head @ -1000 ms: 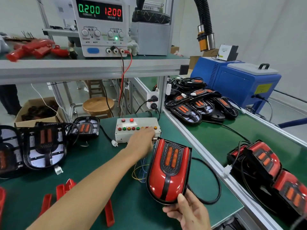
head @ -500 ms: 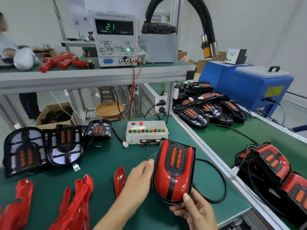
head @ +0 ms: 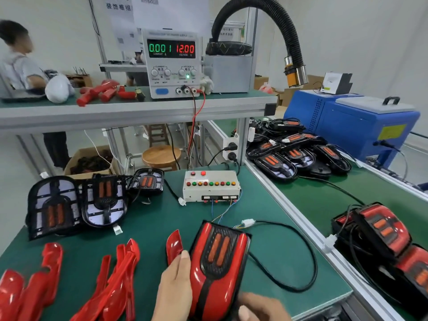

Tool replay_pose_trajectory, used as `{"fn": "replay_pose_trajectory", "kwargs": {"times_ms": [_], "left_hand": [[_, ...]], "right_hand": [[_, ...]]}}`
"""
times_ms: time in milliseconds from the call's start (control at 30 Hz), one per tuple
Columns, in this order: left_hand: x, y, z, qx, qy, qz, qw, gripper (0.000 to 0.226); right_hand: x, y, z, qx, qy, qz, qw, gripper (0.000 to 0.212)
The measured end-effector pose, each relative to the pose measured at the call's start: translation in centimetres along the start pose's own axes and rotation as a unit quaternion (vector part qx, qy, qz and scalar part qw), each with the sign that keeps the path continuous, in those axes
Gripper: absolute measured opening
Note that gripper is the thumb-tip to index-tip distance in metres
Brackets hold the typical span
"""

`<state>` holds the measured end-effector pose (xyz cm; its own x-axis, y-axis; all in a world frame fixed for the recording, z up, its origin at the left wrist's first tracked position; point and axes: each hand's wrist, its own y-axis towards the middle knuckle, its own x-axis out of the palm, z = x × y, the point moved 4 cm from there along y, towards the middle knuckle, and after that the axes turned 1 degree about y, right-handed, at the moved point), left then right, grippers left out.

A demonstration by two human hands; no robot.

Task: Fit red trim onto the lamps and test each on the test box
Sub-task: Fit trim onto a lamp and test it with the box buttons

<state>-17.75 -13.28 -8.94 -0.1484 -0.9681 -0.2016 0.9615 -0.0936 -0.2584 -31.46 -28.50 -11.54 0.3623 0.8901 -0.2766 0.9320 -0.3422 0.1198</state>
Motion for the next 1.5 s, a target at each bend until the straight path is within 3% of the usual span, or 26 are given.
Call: {"fn": "replay_pose_trajectory", "kwargs": {"times_ms": [67, 100, 233, 400, 500, 667, 767, 867, 933, 1000, 1100, 1233, 1367, 1500], "left_hand": [[-0.4, -0.3, -0.3, -0.002, 0.059, -0.009, 0.998, 0.04], [-0.4, -0.5, -0.4, -0.001, 0.082, -0.009, 0.997, 0.041], [0.3, -1.7, -1.4, -0.009, 0.11, 0.0, 0.994, 0.033], [1.1, -3.3, -1.9, -0.023, 0.136, 0.023, 0.99, 0.029], [1.2, -3.4, -1.1, 0.008, 0.216, -0.004, 0.976, 0.029], [1.0, -3.0, 0.0, 0.062, 0.355, -0.005, 0.933, 0.059], [1.1, -3.5, 0.2, 0.095, 0.371, 0.006, 0.924, 0.067], [1.2, -3.9, 0.4, 0.142, 0.398, 0.026, 0.906, 0.068], [1.3, -4.0, 1.2, 0.195, 0.359, 0.038, 0.912, 0.062], [1.6, -3.5, 2.7, 0.284, 0.281, 0.052, 0.915, 0.046], [4.0, -1.0, 6.1, 0.387, 0.318, -0.001, 0.865, 0.026], [9.1, 4.5, 10.0, 0.388, 0.451, -0.088, 0.799, 0.032], [12.8, 8.0, 10.5, 0.362, 0.568, -0.143, 0.725, 0.036], [14.0, 9.6, 9.7, 0.363, 0.611, -0.158, 0.685, 0.038]], "right_hand": [[-0.8, -0.4, 0.3, 0.045, 0.057, 0.093, 0.993, 0.021], [-1.0, -0.2, 0.4, 0.071, 0.087, 0.098, 0.989, 0.024], [-2.0, 1.7, 0.0, 0.157, 0.067, 0.005, 0.985, 0.027], [-2.4, 1.7, 0.2, 0.19, -0.011, -0.003, 0.982, 0.025], [-2.7, 2.4, 0.1, 0.181, -0.104, -0.034, 0.977, 0.037], [-3.1, 3.2, 0.2, 0.163, -0.2, -0.038, 0.965, 0.044], [-4.1, 4.1, 0.4, 0.15, -0.232, -0.01, 0.961, 0.041], [-6.3, 6.8, 0.5, 0.081, -0.271, 0.062, 0.957, 0.029], [-7.4, 9.7, 0.4, 0.037, -0.296, 0.088, 0.95, 0.014], [-7.9, 13.1, 0.8, -0.005, -0.357, 0.076, 0.931, 0.018], [-7.7, 17.2, 1.7, -0.047, -0.475, 0.018, 0.879, 0.04], [-7.0, 19.8, 2.6, -0.061, -0.533, -0.065, 0.841, 0.039], [-7.2, 20.5, 2.3, -0.071, -0.519, -0.105, 0.845, 0.013], [-8.0, 20.9, 0.6, -0.117, -0.461, -0.087, 0.876, 0.016]]}}
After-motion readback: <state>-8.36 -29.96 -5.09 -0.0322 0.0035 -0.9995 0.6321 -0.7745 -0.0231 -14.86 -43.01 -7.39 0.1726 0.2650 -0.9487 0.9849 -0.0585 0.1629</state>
